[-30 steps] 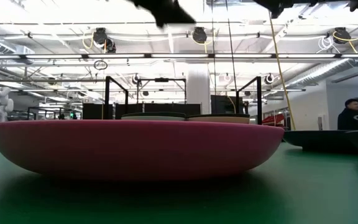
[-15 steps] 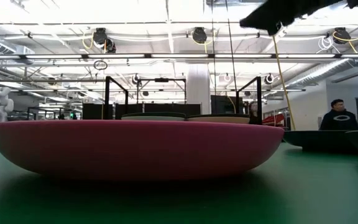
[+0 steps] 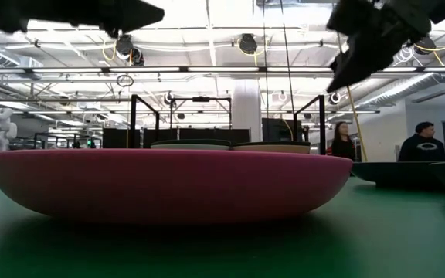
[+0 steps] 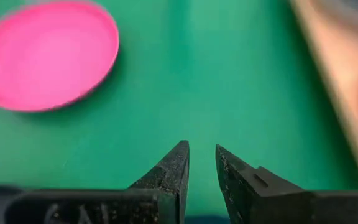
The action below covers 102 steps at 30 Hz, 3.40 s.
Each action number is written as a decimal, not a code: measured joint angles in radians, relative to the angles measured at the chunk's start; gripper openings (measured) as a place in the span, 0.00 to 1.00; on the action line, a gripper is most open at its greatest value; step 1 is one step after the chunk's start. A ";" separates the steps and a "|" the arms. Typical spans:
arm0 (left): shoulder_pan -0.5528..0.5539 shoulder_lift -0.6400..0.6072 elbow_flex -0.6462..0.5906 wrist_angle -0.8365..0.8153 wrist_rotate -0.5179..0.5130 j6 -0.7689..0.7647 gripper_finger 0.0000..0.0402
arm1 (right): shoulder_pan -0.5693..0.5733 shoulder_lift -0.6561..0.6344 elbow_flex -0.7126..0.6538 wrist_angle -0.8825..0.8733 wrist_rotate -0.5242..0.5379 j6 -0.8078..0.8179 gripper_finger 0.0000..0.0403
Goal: Place and stack plates onto a shelf
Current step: Stack the dark blue plate on top of the left black plate on the shelf
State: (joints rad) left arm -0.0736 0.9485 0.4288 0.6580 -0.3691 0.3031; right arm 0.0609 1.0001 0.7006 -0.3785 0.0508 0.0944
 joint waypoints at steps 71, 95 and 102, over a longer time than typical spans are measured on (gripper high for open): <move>0.029 0.014 -0.096 0.176 0.004 -0.002 0.28 | 0.199 0.306 0.215 -0.182 0.129 0.251 0.00; 0.029 0.013 -0.096 0.245 0.001 -0.020 0.28 | -0.306 0.771 0.686 0.238 0.071 -0.547 0.00; 0.029 0.013 -0.096 0.261 0.000 -0.020 0.28 | -0.342 0.916 0.766 0.240 0.022 -0.601 0.00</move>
State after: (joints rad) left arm -0.0444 0.9619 0.3328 0.9188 -0.3686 0.2828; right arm -0.2808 1.9157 1.4667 -0.1387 0.0726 -0.5064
